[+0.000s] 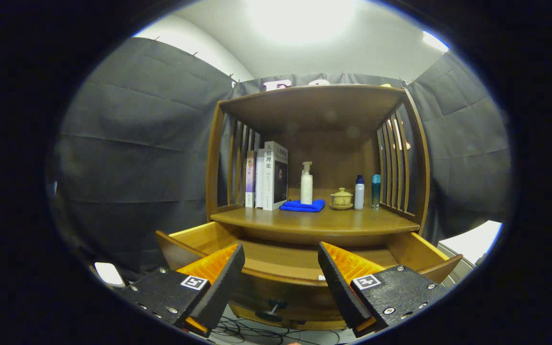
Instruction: Pull open the drawer, take out the items inside it, and place them on the countertop above the cabinet.
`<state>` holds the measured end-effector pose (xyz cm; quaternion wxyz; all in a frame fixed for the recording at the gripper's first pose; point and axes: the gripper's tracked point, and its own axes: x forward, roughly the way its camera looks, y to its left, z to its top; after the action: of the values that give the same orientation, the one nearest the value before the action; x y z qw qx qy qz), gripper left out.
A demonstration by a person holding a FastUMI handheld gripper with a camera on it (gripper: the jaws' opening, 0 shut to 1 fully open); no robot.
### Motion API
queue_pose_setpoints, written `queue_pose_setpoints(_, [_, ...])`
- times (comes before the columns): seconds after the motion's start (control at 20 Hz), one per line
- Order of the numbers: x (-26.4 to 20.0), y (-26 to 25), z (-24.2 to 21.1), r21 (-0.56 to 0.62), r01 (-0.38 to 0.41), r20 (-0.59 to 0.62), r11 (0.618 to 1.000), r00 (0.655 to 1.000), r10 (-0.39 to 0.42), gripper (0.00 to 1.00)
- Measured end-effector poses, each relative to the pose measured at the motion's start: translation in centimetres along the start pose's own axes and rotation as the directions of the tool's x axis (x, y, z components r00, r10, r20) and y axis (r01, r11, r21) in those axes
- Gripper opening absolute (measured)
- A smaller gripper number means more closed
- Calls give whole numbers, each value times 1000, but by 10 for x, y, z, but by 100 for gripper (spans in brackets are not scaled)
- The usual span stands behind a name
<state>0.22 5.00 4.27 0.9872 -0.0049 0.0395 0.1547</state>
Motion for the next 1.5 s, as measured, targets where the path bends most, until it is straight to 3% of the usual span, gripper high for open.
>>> queue_pose_setpoints(0.4, [48, -33, 10, 74, 0, -221, 997, 975, 16, 94])
queue_pose_setpoints(0.65, [69, -53, -22, 111, 23, -422, 994, 906, 26, 94])
queue_pose_setpoints(0.95, [87, -73, -74, 124, 88, -606, 988, 796, 5, 94])
queue_pose_setpoints(1.05, [83, -68, -92, 137, 69, -680, 988, 732, 43, 95])
queue_pose_setpoints(1.25, [76, -58, -117, 250, 90, -813, 964, 560, 159, 95])
queue_pose_setpoints(1.35, [78, -67, -127, 219, 104, -851, 970, 507, 138, 95])
queue_pose_setpoints(1.5, [85, -72, -136, 192, 111, -879, 975, 461, 120, 95])
